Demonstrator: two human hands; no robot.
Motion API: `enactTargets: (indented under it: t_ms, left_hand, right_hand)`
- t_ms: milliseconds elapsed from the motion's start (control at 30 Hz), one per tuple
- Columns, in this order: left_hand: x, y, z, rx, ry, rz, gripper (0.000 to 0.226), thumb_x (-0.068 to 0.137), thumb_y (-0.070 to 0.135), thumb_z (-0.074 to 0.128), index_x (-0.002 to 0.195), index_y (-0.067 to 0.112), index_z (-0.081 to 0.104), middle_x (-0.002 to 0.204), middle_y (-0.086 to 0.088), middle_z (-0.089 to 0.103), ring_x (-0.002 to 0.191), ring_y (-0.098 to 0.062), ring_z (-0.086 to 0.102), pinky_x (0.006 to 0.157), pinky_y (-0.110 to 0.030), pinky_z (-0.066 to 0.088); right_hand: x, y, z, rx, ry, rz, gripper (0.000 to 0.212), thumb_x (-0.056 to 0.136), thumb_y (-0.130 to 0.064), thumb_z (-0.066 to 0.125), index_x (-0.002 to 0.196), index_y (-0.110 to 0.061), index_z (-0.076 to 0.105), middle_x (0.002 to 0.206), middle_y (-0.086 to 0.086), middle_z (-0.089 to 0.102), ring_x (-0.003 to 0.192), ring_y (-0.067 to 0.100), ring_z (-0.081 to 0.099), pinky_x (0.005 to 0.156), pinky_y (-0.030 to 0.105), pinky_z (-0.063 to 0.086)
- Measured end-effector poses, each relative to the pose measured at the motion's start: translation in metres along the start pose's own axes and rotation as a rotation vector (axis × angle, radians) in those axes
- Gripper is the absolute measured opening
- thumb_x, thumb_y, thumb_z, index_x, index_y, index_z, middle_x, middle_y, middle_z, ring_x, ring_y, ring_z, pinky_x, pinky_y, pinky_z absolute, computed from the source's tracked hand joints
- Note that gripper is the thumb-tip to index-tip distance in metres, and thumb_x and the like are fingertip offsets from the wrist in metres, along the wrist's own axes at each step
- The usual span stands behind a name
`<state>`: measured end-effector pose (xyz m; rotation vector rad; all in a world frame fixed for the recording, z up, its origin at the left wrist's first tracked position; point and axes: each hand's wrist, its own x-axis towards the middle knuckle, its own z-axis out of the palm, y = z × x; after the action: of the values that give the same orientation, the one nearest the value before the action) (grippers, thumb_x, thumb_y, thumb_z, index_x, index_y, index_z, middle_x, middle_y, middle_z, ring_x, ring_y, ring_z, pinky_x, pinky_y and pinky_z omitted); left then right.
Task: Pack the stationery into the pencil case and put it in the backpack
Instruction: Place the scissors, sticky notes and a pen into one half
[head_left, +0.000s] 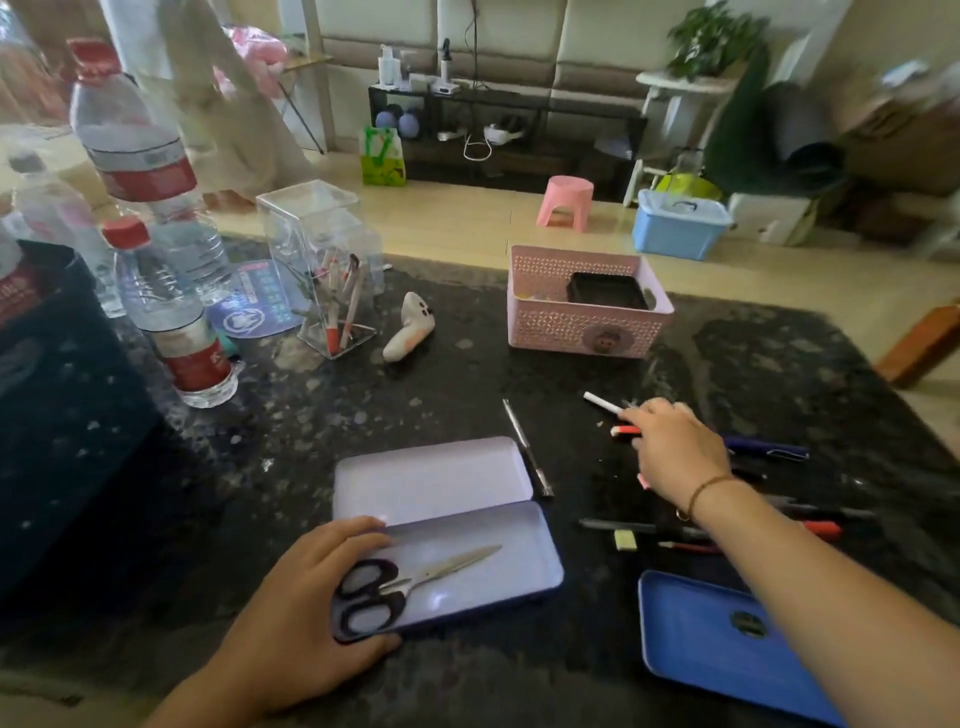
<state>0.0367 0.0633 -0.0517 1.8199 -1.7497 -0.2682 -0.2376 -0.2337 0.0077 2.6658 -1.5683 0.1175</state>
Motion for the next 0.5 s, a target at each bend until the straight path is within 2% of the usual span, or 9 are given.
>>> enactTargets:
  t_ms: [33,100,167,300,367,433,500]
  left_hand:
    - [0.000,-0.001,0.000,0.002,-0.001,0.000,0.079,0.060,0.073,0.075,0.129,0.041,0.052,0.140,0.028,0.042,0.130,0.004,0.044,0.105,-0.022,0.039]
    - [0.000,-0.001,-0.001,-0.012,-0.006,-0.020,0.087,0.059,0.074,0.074,0.135,0.046,0.044,0.141,0.032,0.039,0.131,0.005,0.041,0.106,-0.019,0.036]
    - [-0.001,0.000,-0.001,-0.029,-0.002,-0.043,0.091,0.059,0.074,0.074,0.138,0.048,0.037,0.141,0.033,0.037,0.130,0.007,0.040,0.106,-0.014,0.034]
    - [0.000,0.003,-0.002,-0.050,-0.002,-0.065,0.087,0.063,0.072,0.073,0.137,0.041,0.039,0.137,0.028,0.042,0.125,0.002,0.046,0.105,-0.016,0.036]
    - [-0.001,0.003,-0.003,-0.065,-0.014,-0.072,0.088,0.064,0.070,0.074,0.139,0.043,0.036,0.138,0.028,0.041,0.126,0.003,0.045,0.107,-0.019,0.037]
    - [-0.002,0.003,-0.004,-0.069,-0.023,-0.079,0.093,0.063,0.068,0.076,0.140,0.048,0.028,0.141,0.029,0.038,0.129,0.004,0.041,0.109,-0.024,0.037]
    - [-0.003,0.004,-0.005,-0.066,-0.031,-0.077,0.100,0.063,0.066,0.077,0.142,0.053,0.018,0.142,0.031,0.034,0.131,0.004,0.040,0.111,-0.024,0.035]
  right_hand:
    - [0.009,0.009,0.004,-0.094,-0.067,-0.018,0.040,0.089,-0.017,0.055,0.127,-0.032,0.053,0.122,-0.004,0.052,0.112,0.022,0.046,0.083,0.038,0.049]
    - [0.023,0.019,0.011,-0.186,-0.092,-0.065,0.037,0.090,-0.024,0.055,0.125,-0.035,0.051,0.120,-0.005,0.049,0.113,0.021,0.043,0.078,0.035,0.048]
    - [0.030,0.023,0.016,-0.162,-0.061,-0.073,0.028,0.090,-0.029,0.056,0.117,-0.036,0.057,0.115,-0.005,0.049,0.109,0.019,0.043,0.076,0.032,0.048]
    - [0.032,0.028,0.026,-0.140,-0.021,-0.123,0.018,0.090,-0.027,0.057,0.107,-0.030,0.065,0.109,-0.004,0.054,0.101,0.020,0.045,0.073,0.033,0.048]
    - [0.026,0.021,0.023,-0.058,0.133,-0.154,0.018,0.089,-0.022,0.058,0.104,-0.019,0.067,0.106,0.003,0.062,0.096,0.028,0.050,0.073,0.038,0.049]
    - [0.012,0.001,0.011,0.139,0.346,-0.202,0.026,0.088,-0.023,0.050,0.103,-0.010,0.067,0.097,0.013,0.068,0.089,0.037,0.057,0.073,0.045,0.052]
    - [-0.015,-0.037,-0.005,0.374,0.425,-0.342,0.033,0.088,-0.027,0.044,0.105,-0.009,0.066,0.093,0.012,0.068,0.084,0.035,0.059,0.076,0.045,0.051]
